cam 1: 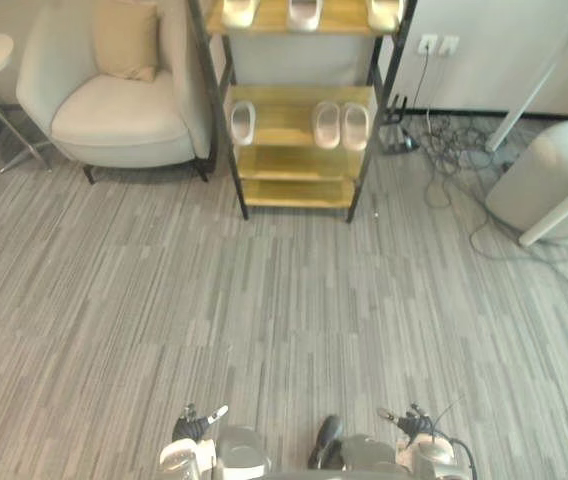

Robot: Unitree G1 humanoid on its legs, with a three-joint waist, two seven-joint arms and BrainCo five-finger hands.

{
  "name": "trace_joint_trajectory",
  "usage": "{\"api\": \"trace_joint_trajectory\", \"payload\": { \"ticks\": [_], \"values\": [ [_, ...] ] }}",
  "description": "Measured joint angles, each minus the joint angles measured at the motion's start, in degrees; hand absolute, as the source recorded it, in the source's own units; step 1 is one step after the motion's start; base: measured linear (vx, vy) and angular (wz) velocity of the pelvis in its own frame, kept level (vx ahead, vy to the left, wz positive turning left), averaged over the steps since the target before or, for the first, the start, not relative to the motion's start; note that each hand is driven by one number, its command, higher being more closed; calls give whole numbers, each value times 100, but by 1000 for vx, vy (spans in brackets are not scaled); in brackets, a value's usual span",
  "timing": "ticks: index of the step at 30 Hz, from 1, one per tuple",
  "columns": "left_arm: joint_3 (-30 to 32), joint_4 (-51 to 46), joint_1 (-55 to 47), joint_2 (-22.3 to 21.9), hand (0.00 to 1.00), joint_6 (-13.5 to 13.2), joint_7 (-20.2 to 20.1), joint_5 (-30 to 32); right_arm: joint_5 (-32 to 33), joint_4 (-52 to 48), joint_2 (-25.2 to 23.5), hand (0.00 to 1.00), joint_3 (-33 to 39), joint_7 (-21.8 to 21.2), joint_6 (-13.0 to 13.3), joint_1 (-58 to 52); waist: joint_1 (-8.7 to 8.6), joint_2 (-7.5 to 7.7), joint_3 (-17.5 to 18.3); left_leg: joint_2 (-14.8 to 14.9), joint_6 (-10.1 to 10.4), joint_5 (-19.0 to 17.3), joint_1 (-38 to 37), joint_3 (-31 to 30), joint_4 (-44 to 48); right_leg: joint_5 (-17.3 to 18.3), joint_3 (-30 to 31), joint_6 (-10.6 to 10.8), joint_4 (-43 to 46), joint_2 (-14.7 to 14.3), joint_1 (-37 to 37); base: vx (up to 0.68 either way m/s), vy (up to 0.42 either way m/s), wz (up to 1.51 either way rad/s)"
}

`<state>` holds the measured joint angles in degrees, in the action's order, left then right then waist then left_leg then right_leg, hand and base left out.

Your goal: Organize the slippers on the shoe rack

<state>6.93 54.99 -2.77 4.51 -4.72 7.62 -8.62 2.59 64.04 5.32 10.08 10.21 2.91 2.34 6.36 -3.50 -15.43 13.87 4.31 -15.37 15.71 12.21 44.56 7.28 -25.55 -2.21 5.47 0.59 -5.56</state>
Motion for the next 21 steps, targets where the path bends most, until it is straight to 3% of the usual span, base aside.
{"api": "trace_joint_trajectory", "payload": {
  "ticks": [1, 2, 3, 4, 5, 6, 7, 9, 12, 14, 18, 19, 21],
  "values": [
    [1, -33, -1, 18, 0, 2, 2, 1, 1, 1, -61, 0, 50, 1, -3, 15, 39, 58, -29, -297, 13, 76, 27, -26, -1047, 52, 71, 80, -27, 94, -67, 472, 191, -50],
    [-8, -18, -5, 40, 0, 12, 0, 4, 2, 1, -98, 0, 82, 3, -2, 0, 98, 165, -80, -673, -94, 925, -30, -112, -2473, 181, 230, 288, -62, 256, -178, 392, 185, -49],
    [-15, -4, -25, 42, 0, 13, 0, 4, 3, 0, -114, 0, 75, -1, -2, -10, 135, 188, -66, -706, -97, 1155, -82, -105, -2623, 202, 284, 352, -65, 252, -199, 507, 198, -59],
    [-1, 46, -61, 77, 0, 10, -2, 3, -3, -3, -185, 0, 64, 5, 0, -30, 199, 239, -9, -799, -291, 1557, -219, -52, -2757, 237, 442, 480, -119, 293, -301, 555, 141, -27],
    [-4, 80, -11, 238, 0, 10, -7, 15, -10, -28, -369, 0, 60, 5, 6, -62, 192, 535, 23, -947, -447, 1199, -140, 19, -2396, 290, 460, 640, -235, 498, -455, 481, 100, -17],
    [-5, 81, 8, 253, 0, 11, -8, 14, -11, -27, -380, 0, 66, 2, 6, -64, 193, 564, 8, -941, -453, 1126, -135, 48, -2321, 311, 461, 672, -205, 522, -466, 459, 108, -5],
    [-1, 120, 34, 283, 0, 17, -4, 12, -21, -14, -395, 0, 77, 1, -1, -65, 265, 625, -10, -928, -474, 833, -179, 124, -2054, 450, 503, 822, 155, 636, -433, 323, 111, -20],
    [-30, 268, 22, 307, 0, 42, -7, 28, -24, -37, -384, 0, 89, -4, 5, -94, 262, 618, -11, -919, -552, 447, -532, 220, -1952, 605, 606, 980, 1649, 913, -41, 419, 172, -25],
    [-189, 309, 10, 387, 0, 61, -4, 67, -36, -185, -326, 0, 84, -16, 5, -99, 206, 625, -37, -979, -687, 39, -1188, 243, -1994, 539, 685, 871, 4453, 1473, 923, 367, 126, -2],
    [-185, 306, -77, 385, 0, 57, 4, 63, -43, -185, -292, 0, 71, -20, 5, -93, 155, 585, -58, -981, -679, -82, -1704, 228, -2247, 699, 406, 635, 4920, 1592, 1227, 359, 55, 5],
    [-182, 303, -147, 374, 0, 52, 5, 64, -39, -226, -256, 0, 64, -43, 11, -14, 59, 549, -72, -915, -670, -76, -2430, 113, -2910, 767, 106, 480, 3014, 1218, 1830, 370, -42, 18],
    [-183, 304, -142, 356, 0, 51, 5, 65, -38, -229, -240, 0, 36, -55, 7, 52, 22, 515, -83, -875, -654, -82, -2529, 38, -3049, 450, 206, 487, 2067, 998, 1976, 410, -133, 45],
    [-171, 304, -164, 357, 0, 50, 2, 68, -38, -236, -236, 0, 65, -78, 6, 153, 4, 522, -76, -870, -343, -164, -2710, -141, -3201, -411, 418, 466, 850, 766, 1964, 462, -202, 68]
  ]
}}
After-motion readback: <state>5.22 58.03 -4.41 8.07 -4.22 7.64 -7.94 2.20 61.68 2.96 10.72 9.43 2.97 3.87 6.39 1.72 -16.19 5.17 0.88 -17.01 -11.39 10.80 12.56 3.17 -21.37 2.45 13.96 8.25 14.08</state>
